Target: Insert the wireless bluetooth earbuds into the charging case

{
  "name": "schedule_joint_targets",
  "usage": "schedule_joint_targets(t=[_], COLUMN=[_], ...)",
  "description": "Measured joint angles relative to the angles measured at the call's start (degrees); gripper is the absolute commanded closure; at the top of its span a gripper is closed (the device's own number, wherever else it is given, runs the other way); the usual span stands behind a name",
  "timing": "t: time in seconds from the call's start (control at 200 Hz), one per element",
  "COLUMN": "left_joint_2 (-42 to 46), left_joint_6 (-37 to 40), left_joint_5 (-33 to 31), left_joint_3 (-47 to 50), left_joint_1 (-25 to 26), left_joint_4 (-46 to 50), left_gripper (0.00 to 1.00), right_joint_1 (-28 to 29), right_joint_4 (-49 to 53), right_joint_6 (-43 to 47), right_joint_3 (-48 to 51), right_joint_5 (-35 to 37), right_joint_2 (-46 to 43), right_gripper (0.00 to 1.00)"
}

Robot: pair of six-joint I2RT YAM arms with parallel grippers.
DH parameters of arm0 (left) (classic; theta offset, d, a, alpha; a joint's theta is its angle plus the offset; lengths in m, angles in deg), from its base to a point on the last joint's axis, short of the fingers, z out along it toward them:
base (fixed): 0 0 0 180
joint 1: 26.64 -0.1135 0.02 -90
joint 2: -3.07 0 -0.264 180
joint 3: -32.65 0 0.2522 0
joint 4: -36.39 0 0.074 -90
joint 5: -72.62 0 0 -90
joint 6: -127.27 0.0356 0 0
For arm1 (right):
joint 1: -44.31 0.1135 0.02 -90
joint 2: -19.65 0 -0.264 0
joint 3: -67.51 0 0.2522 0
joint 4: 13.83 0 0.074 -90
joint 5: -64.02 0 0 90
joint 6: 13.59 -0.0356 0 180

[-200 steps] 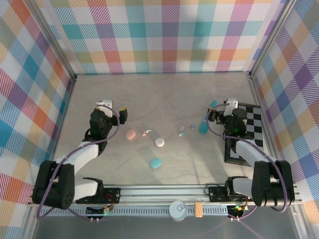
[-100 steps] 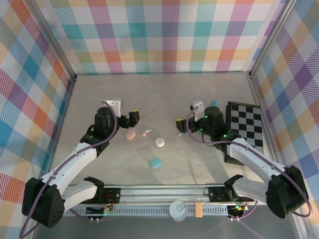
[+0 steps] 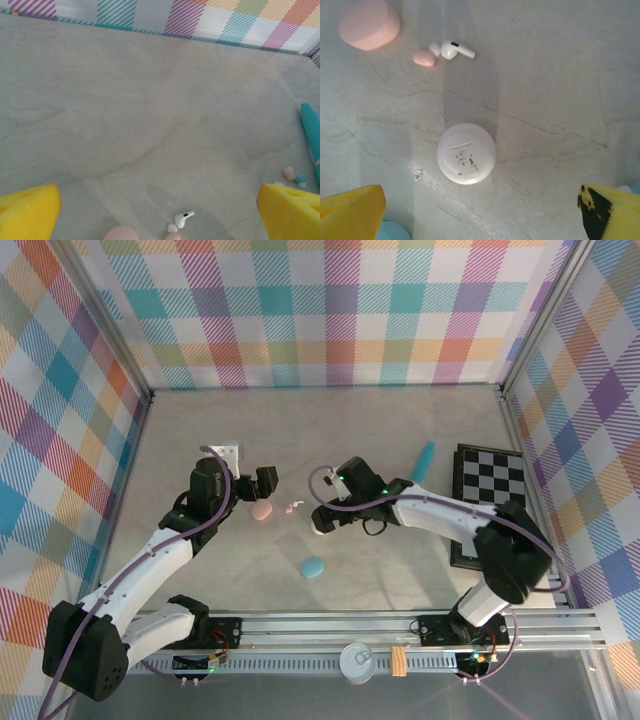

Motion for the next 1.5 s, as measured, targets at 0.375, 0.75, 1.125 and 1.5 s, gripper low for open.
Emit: schedule_joint_targets(t=[0.375,0.75,1.125,1.5], left_joint_2=[3.23,3.72,4.15,4.59], left_joint_6=[-0.28,-0.09,-0.07,-0.09], left_joint_5=[-1.81,-2.73,-3.65,-3.87], left_joint_3=[0.44,1.16,2.01,2.64], left_joint_1=[0.00,0.00,0.00,-0.02], left_joint_4=[1.49,2.73,2.91,2.95], left_gripper=[0.00,0.00,0.00,0.00], right_joint_1=[3.76,4.46,4.46,4.44], right_joint_4=[14.80,26.43,29.99,30.38], right_joint_6=[1.14,-6.34,-10.40,-10.73], right_joint_3=[-17.18,-27.67,-30.86,-31.87], right_joint_5=[2.14,6.32,5.55,5.57], right_joint_2=[15.69,24.79,27.61,28.68], right_gripper=[0.20,0.28,0.38,0.34])
